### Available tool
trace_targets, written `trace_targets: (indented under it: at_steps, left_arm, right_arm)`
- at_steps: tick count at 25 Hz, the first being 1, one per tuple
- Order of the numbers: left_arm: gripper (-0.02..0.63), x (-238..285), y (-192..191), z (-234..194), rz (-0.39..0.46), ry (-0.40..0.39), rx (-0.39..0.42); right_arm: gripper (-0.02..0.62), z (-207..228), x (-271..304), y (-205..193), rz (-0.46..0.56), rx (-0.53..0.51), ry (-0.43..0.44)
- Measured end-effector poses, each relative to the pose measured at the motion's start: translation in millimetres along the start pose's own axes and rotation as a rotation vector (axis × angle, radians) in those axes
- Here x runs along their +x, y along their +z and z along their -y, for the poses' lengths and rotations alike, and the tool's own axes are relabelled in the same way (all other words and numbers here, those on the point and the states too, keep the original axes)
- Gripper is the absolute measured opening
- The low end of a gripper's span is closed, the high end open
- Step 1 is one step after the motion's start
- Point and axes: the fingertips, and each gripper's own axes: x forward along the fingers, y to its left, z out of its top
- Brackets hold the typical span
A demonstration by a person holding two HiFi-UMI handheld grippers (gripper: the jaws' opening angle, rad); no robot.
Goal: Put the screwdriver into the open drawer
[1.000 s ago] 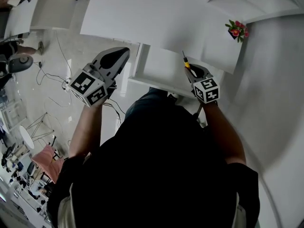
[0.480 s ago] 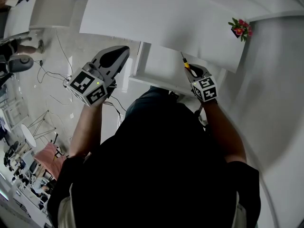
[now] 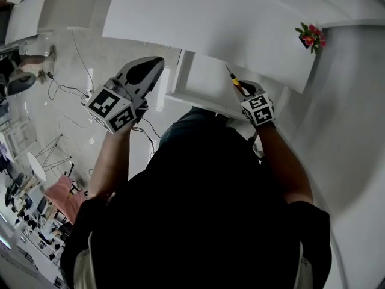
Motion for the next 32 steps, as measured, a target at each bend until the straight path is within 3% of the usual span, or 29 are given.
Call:
trace_targets:
  at_steps: [32]
  left_arm:
    - [0.015, 3, -20, -28, -0.049, 0.041, -0.029]
  right_arm:
    - [0.084, 1, 67, -79, -0.224, -0.031, 0.068]
